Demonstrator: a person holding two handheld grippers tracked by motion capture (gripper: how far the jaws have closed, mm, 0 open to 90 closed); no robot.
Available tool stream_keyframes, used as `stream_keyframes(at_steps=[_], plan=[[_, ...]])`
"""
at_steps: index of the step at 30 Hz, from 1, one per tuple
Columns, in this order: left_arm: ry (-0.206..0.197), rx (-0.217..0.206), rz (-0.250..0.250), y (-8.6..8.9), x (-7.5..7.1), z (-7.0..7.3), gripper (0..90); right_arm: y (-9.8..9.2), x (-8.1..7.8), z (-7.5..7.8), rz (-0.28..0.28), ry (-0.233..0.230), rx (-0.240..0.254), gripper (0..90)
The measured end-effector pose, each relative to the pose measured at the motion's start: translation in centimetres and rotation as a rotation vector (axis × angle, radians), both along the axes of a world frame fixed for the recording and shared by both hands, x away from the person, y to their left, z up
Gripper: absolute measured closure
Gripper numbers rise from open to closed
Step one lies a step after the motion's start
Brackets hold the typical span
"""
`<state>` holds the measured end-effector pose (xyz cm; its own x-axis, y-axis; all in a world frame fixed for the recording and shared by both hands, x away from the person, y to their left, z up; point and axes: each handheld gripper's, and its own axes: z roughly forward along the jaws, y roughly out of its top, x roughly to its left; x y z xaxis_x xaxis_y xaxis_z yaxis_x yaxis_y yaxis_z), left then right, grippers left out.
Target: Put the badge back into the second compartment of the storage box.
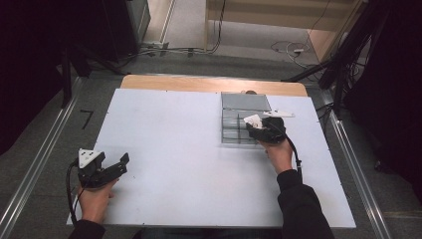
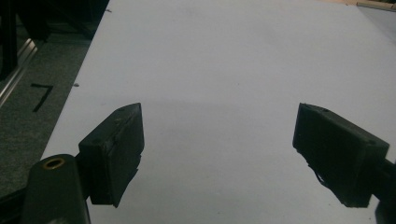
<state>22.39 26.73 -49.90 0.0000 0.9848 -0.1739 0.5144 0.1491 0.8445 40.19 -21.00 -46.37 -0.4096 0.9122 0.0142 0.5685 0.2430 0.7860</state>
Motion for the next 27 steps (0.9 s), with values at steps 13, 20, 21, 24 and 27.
stream_keyframes(at_steps=[13,20,21,24,27], plan=[[-0.007,-0.007,0.000,0.1,-0.1,0.1,16.9,0.8,1.6,0.2,-0.025,0.014,-0.032,31.3],[-0.008,-0.009,0.000,0.1,-0.1,0.1,16.9,1.3,2.0,-0.4,-0.026,0.036,-0.057,31.3],[-0.008,-0.009,-0.001,0.1,0.0,0.0,16.9,1.4,2.0,-0.5,-0.027,0.037,-0.061,31.3],[-0.007,-0.009,-0.002,0.1,0.0,0.0,16.9,1.6,2.2,-0.8,-0.031,0.045,-0.076,31.3],[-0.007,-0.009,-0.001,0.1,0.0,0.0,16.9,1.7,2.4,-0.8,-0.032,0.050,-0.083,31.3]])
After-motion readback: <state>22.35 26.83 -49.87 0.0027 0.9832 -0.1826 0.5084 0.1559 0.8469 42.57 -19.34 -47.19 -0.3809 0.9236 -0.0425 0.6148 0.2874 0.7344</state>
